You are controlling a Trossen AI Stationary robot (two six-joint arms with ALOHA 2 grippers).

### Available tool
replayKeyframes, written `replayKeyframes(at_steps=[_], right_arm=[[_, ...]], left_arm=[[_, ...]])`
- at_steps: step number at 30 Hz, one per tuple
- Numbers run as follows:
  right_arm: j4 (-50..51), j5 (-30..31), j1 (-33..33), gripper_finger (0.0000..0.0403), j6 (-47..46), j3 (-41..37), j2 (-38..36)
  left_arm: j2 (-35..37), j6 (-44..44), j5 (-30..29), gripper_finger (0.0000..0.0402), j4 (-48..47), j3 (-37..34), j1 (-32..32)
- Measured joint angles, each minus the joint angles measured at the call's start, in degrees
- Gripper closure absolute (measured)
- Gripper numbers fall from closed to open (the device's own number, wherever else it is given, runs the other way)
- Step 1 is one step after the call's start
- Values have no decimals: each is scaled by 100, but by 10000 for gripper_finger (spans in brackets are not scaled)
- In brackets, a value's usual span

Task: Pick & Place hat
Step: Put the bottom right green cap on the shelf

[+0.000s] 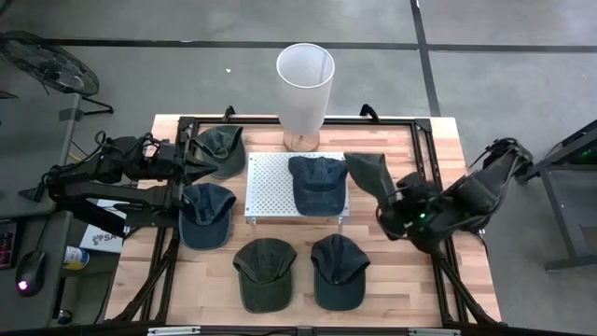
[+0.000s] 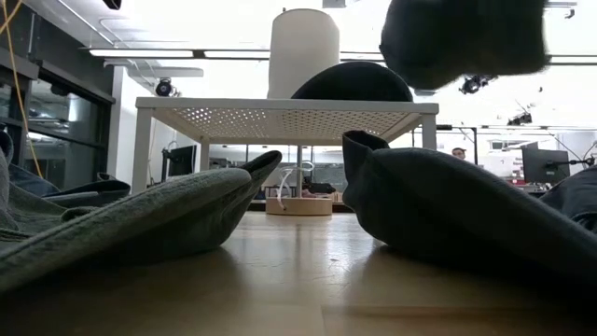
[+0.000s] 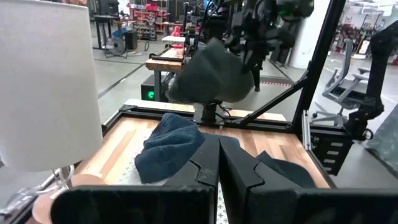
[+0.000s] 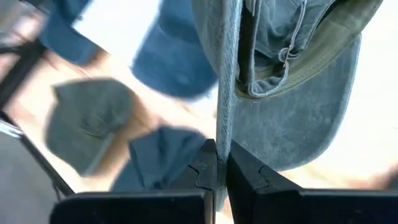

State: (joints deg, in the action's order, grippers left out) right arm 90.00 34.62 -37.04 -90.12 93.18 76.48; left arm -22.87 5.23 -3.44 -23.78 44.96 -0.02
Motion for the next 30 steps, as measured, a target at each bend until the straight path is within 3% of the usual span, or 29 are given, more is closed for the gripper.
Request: replayKeyframes(at_steps=[8, 15, 18, 22, 30], right_arm=[[-437, 1625, 0, 395, 2037, 830, -166], [-1727, 2358, 2, 395, 4248, 921, -330], [-2190, 2445, 5, 395, 5060, 913, -347], [-2816, 2311, 165, 395, 6008, 913, -359], [-4377, 1046, 969, 395, 7938, 912, -360]], left_arm=[[-417, 130, 0, 399, 377, 1, -1], [-1078, 130, -2, 397, 1486, 1, 1], [-1361, 219, -16, 381, 1885, 1, -1], [-1654, 595, -106, 329, 2286, 1, -1], [-1966, 1160, 81, 226, 2991, 1, -1]])
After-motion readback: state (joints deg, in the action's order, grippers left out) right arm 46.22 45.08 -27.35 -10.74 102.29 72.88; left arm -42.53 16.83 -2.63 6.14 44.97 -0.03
